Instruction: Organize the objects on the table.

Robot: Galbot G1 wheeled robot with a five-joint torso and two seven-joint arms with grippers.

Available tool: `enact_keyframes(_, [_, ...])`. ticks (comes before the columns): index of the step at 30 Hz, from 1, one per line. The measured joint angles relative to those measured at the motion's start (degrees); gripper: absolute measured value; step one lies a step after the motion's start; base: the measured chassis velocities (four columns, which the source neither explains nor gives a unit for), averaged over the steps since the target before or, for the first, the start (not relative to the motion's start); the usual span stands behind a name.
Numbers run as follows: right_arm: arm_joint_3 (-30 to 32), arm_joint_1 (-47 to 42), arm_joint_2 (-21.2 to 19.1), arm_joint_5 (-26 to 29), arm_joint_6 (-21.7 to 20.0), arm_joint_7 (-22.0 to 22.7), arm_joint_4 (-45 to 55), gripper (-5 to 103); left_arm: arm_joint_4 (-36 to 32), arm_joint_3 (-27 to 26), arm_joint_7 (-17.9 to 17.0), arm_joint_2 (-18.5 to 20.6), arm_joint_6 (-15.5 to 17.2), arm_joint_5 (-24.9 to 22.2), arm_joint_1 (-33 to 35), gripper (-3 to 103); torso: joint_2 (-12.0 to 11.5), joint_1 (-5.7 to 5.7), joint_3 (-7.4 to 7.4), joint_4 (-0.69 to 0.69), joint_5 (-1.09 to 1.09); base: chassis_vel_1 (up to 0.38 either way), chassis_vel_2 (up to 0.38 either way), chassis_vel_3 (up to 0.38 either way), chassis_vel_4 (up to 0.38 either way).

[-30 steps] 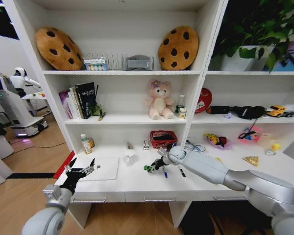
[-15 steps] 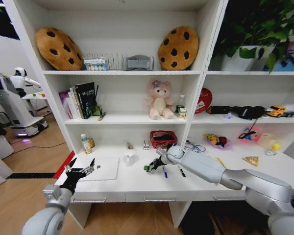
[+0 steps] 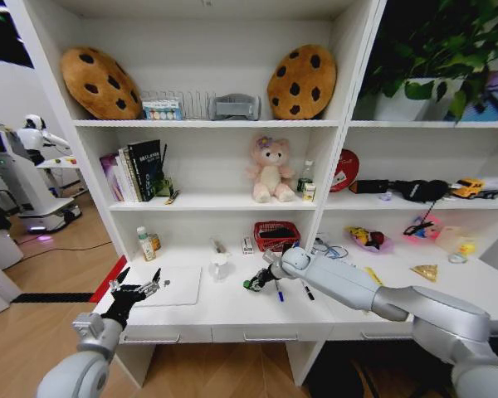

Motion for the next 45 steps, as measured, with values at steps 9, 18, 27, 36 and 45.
enact_keyframes(9, [0.8, -0.1, -0.8, 1.0, -1.5, 2.2, 3.5, 33, 0.0, 0.0, 0.0, 0.0, 0.0, 0.0, 0.0, 100, 0.0, 0.02, 0.04, 0.01, 0.02, 0.0, 0.0, 0.0, 0.0])
enact_keyframes(18, [3.1, 3.2, -2.3, 5.8, -4.0, 6.8, 10.2, 33, 0.0, 0.0, 0.0, 0.0, 0.0, 0.0, 0.0, 100, 0.0, 0.02, 0.02, 0.01, 0.02, 0.0, 0.0, 0.0, 0.0])
enact_keyframes(27, [3.4, 12.5, -3.2, 12.9, -8.1, 12.0, 15.9, 33, 0.0, 0.0, 0.0, 0.0, 0.0, 0.0, 0.0, 100, 0.0, 0.02, 0.01, 0.01, 0.0, 0.0, 0.0, 0.0, 0.0])
enact_keyframes(36, [4.8, 18.3, -3.6, 19.5, -9.8, 16.3, 21.6, 33, 0.0, 0.0, 0.0, 0.0, 0.0, 0.0, 0.0, 100, 0.0, 0.01, 0.01, 0.0, 0.01, 0.0, 0.0, 0.0, 0.0])
enact_keyframes(45, [6.7, 20.0, -2.0, 19.8, -9.8, 16.9, 19.0, 33, 0.0, 0.0, 0.0, 0.0, 0.0, 0.0, 0.0, 100, 0.0, 0.01, 0.01, 0.0, 0.01, 0.0, 0.0, 0.0, 0.0])
